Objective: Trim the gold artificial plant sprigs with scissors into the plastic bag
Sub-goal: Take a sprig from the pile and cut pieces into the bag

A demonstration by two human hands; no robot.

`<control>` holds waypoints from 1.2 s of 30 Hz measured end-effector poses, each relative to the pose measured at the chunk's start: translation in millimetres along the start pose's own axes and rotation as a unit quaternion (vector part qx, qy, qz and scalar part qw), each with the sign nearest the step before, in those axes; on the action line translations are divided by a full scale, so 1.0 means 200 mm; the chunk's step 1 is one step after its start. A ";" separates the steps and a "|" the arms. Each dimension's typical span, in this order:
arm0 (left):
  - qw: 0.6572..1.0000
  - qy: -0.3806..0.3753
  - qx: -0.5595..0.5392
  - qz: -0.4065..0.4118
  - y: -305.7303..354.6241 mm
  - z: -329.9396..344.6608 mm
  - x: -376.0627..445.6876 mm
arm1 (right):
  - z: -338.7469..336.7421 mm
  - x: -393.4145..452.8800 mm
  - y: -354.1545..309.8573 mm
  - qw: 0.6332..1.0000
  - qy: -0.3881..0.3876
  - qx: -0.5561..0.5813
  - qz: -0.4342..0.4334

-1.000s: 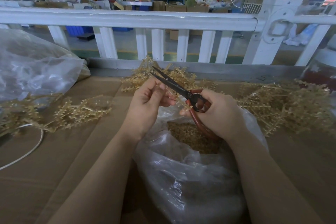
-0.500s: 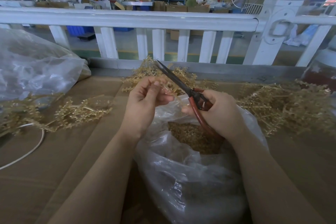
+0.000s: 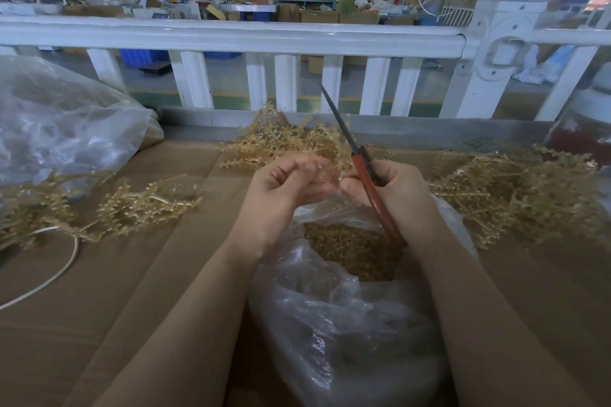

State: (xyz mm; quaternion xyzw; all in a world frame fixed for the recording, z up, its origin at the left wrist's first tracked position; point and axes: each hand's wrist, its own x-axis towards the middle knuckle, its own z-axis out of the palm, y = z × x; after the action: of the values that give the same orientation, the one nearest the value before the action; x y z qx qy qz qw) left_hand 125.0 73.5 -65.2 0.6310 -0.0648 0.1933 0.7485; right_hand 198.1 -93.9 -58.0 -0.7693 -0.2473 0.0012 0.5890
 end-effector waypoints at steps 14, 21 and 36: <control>0.965 -0.049 -0.013 -0.259 0.05 -0.03 -0.01 | -0.02 -0.02 0.00 0.997 -0.039 0.056 -0.026; 0.969 -0.029 -0.039 -0.241 0.02 -0.01 -0.01 | -0.01 -0.01 0.02 0.996 -0.013 0.082 -0.013; 0.825 -0.005 0.541 0.164 0.02 0.03 -0.02 | -0.02 0.00 0.03 0.993 -0.025 0.117 -0.016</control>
State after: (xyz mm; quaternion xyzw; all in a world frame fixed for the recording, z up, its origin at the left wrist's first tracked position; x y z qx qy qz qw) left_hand 119.6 67.7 -61.9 0.9160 -0.0564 0.3137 0.2437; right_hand 201.0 -99.2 -62.6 -0.6906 -0.2723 0.0395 0.6688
